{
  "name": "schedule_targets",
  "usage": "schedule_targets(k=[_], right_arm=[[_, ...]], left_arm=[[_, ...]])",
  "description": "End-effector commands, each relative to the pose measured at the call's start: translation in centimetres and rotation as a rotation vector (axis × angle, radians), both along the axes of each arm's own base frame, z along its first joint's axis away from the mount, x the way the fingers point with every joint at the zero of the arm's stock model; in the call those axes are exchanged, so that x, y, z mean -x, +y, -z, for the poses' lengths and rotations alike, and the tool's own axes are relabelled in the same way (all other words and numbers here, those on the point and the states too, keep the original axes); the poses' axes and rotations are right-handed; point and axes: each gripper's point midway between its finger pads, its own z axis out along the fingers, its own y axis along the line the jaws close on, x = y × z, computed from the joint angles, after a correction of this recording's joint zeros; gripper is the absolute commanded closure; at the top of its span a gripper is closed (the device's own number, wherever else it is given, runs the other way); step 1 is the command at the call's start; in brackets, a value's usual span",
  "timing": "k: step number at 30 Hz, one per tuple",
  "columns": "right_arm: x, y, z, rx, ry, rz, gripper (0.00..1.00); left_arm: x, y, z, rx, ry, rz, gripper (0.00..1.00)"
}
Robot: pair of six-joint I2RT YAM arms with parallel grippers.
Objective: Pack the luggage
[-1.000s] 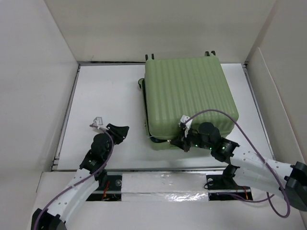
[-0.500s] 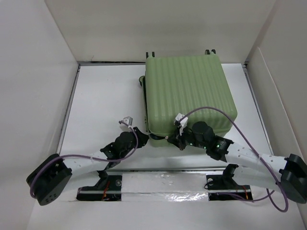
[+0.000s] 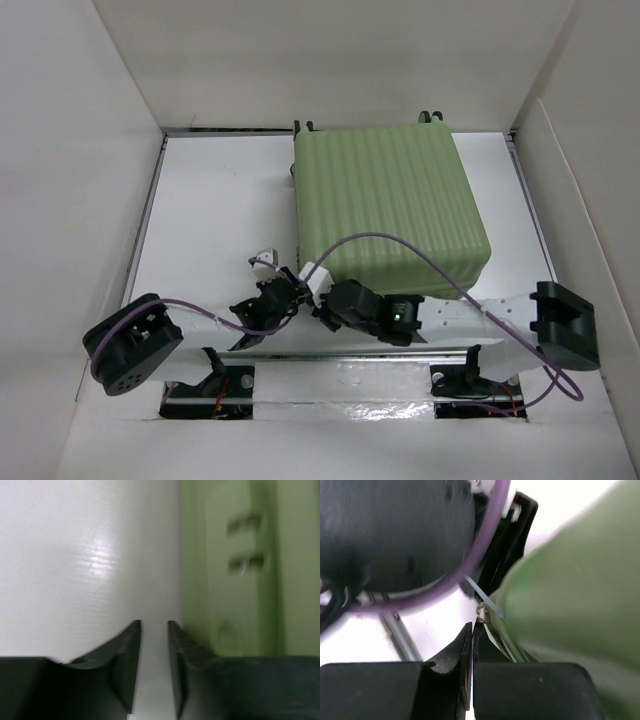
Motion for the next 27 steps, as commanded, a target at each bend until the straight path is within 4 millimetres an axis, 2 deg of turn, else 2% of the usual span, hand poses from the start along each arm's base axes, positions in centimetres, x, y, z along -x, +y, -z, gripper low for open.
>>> schedule_targets(k=[1,2,3,4,5,6,7,8,9,10,11,12,13,14,15,17,18,20,21,22,24,26,27], right_arm=[[7.9,2.3,-4.5,-0.263,0.139,-0.277,1.0],[6.2,-0.4,-3.2,-0.275,0.154,-0.226,1.0],[5.4,-1.7,-2.7,-0.291,0.162,-0.194,1.0],[4.4,-2.0,-4.8,-0.358,0.149,-0.166,1.0],[4.6,-4.6,-0.5,-0.288,0.193,-0.147,1.0],[3.3,-6.0,-1.6,-0.333,0.174,-0.102,1.0],[2.8,-6.9,-1.6,-0.339,0.172,-0.078,1.0],[2.5,-8.0,-0.9,-0.317,0.184,-0.049,1.0],[1.5,-9.4,-1.3,-0.336,0.17,-0.006,1.0],[1.2,-10.1,-1.4,-0.342,0.171,0.02,1.0],[1.1,-10.9,-1.2,-0.341,0.175,0.035,1.0],[1.0,-11.5,-0.8,-0.347,0.173,0.043,1.0],[0.6,-12.2,-1.9,-0.386,0.151,0.055,1.0],[0.8,-12.5,-1.8,-0.385,0.159,0.048,1.0],[0.8,-12.8,-2.0,-0.391,0.158,0.044,1.0],[1.1,-12.9,-2.2,-0.392,0.161,0.019,1.0],[1.2,-12.8,-2.2,-0.385,0.163,0.013,1.0],[1.2,-12.7,-1.8,-0.357,0.174,0.009,1.0],[1.4,-12.6,-1.7,-0.349,0.178,0.002,1.0],[1.4,-12.5,-1.6,-0.346,0.184,0.001,1.0],[2.0,-11.8,-1.5,-0.356,0.195,-0.024,1.0],[2.4,-11.0,-2.0,-0.379,0.201,-0.044,1.0],[2.9,-10.4,-1.8,-0.367,0.211,-0.061,1.0]], left_arm=[[-2.8,-6.6,-12.0,0.433,-0.186,0.034,0.71],[-3.2,-5.7,-12.0,0.433,-0.188,0.016,0.69],[-3.4,-4.4,-12.4,0.442,-0.2,-0.006,0.53],[-4.5,-2.4,-11.8,0.419,-0.191,-0.056,0.47],[-5.1,-1.3,-12.1,0.414,-0.197,-0.081,0.42],[-5.7,-0.2,-13.1,0.419,-0.222,-0.101,0.35],[-6.1,0.4,-13.3,0.415,-0.214,-0.095,0.33],[-7.4,2.3,-14.1,0.413,-0.238,-0.14,0.31],[-8.4,2.7,-16.2,0.423,-0.275,-0.14,0.3],[-8.7,2.9,-16.7,0.417,-0.27,-0.127,0.29],[-9.8,4.1,-17.8,0.416,-0.294,-0.159,0.26],[-11.0,4.2,-20.0,0.425,-0.325,-0.165,0.19],[-11.6,4.2,-20.6,0.409,-0.321,-0.148,0.17],[-12.6,4.3,-21.7,0.41,-0.333,-0.141,0.16],[-15.0,4.9,-23.1,0.409,-0.347,-0.16,0.13],[-17.3,4.1,-23.5,0.422,-0.31,-0.105,0.12],[-20.3,4.1,-23.7,0.421,-0.297,-0.107,0.12],[-22.4,2.1,-23.2,0.429,-0.241,-0.023,0.12],[-25.3,1.5,-23.4,0.426,-0.231,-0.01,0.12],[-26.0,0.7,-22.5,0.417,-0.181,0.016,0.12],[-29.0,-0.4,-22.3,0.404,-0.169,0.032,0.11],[-30.2,-1.0,-21.7,0.402,-0.141,0.047,0.11],[-31.6,-1.5,-21.8,0.401,-0.144,0.053,0.11]])
